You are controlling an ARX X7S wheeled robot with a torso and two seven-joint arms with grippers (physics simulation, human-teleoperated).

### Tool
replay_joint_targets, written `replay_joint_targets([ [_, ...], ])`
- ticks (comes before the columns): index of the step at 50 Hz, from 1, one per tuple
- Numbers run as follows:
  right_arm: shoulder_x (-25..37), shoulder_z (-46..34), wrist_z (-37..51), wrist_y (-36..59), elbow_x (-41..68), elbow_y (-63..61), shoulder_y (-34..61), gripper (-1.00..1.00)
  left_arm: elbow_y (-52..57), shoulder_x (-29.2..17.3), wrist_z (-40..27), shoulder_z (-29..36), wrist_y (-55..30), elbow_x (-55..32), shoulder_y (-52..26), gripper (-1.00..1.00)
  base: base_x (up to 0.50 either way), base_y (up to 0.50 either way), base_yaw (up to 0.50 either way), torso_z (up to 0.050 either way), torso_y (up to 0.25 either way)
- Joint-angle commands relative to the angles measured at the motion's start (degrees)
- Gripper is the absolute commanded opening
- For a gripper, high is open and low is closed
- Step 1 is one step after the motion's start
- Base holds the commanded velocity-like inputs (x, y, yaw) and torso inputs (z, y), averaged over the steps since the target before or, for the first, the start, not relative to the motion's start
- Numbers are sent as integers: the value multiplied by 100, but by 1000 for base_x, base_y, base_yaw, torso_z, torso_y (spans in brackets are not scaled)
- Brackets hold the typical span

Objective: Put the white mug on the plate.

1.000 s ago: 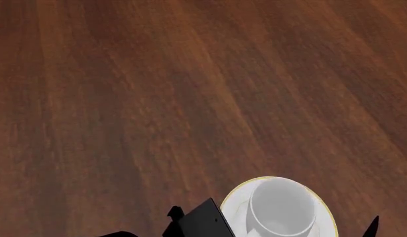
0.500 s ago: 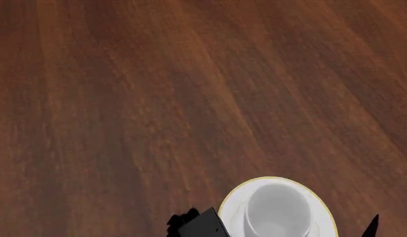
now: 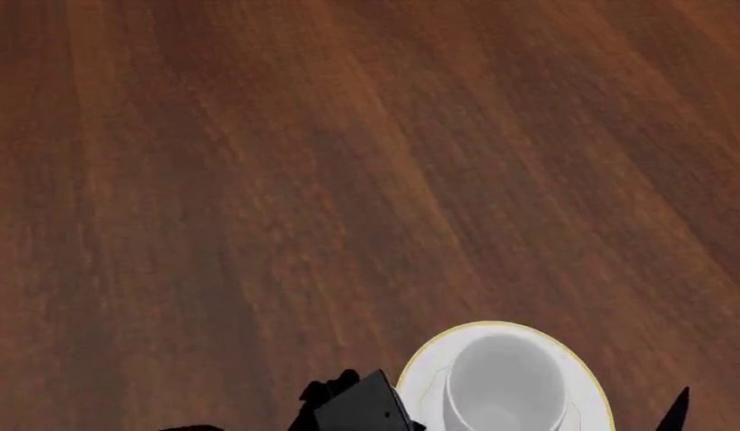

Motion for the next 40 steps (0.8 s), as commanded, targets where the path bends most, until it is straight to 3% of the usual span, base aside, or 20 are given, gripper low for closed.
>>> replay_joint_targets([
  [1,11,-14,5,-24,2,-8,-18,100,645,-162,-161,-170,-406,-315,-87,100,0,0,0,0,0],
  [40,79,-94,95,68,27,-29,88,100,1644,-467,-423,-611,-1330,-1123,-560,100,0,0,0,0,0],
])
